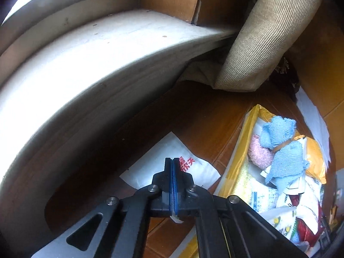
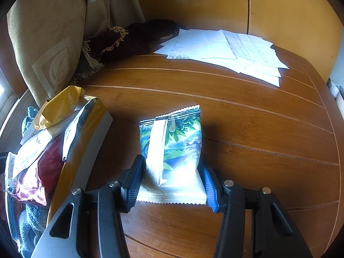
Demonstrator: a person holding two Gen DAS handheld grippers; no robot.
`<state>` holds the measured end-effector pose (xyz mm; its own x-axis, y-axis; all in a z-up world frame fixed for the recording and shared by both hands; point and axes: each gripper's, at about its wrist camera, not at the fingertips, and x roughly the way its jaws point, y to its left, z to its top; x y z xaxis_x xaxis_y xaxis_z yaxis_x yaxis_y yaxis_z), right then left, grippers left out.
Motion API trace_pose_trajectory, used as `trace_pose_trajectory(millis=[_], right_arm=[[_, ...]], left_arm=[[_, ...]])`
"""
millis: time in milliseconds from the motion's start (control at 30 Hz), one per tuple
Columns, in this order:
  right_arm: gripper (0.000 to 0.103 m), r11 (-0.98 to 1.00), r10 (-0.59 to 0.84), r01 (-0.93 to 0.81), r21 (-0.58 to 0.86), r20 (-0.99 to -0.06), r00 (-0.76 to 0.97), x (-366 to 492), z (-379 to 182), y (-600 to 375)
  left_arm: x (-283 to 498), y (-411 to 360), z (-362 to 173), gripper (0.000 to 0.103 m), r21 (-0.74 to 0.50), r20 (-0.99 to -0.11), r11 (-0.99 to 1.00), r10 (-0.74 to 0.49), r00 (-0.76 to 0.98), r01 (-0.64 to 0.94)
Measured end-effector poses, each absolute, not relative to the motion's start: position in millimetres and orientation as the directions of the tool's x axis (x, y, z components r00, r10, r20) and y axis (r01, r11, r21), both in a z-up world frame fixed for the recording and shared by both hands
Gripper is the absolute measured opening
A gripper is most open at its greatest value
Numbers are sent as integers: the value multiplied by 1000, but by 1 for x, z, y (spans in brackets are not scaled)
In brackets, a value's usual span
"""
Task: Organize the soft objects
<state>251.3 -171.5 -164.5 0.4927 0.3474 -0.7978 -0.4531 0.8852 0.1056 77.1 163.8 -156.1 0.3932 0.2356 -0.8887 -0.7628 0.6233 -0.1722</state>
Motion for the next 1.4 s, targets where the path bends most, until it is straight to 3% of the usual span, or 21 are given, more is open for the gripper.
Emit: trace_pose_trajectory(millis=[233,300,333,367,733,1233,1400], right_arm=[[51,884,348,-456,101,-794,499,251,-165,-172],[51,885,345,-455,97,-794,501,250,-165,-171],[51,885,345,-456,96,-793,501,250,-165,-171],[51,884,345,-457,96,-793,502,250,-165,-171],[51,884,343,-457,95,-796,499,250,-165,-169],[51,881,358,-459,117,-798,485,251,-164,-172],[51,879,362,-462,120,-799,481,253,-164,-172]], left_arm=[[69,157,-144,2,-195,-895,680,171,412,-707],[72,160,-148,25,-207,-904,671,146,401,-712],[75,163,-148,54,-214,-906,658,142,398,-722],[77,166,-147,72,-224,-903,643,145,404,-732],[122,174,-166,72,-80,-961,636,155,228,-768],[107,188,-171,72,-90,-981,299,136,136,-950],[133,182,-173,76,-45,-985,280,146,88,-959]])
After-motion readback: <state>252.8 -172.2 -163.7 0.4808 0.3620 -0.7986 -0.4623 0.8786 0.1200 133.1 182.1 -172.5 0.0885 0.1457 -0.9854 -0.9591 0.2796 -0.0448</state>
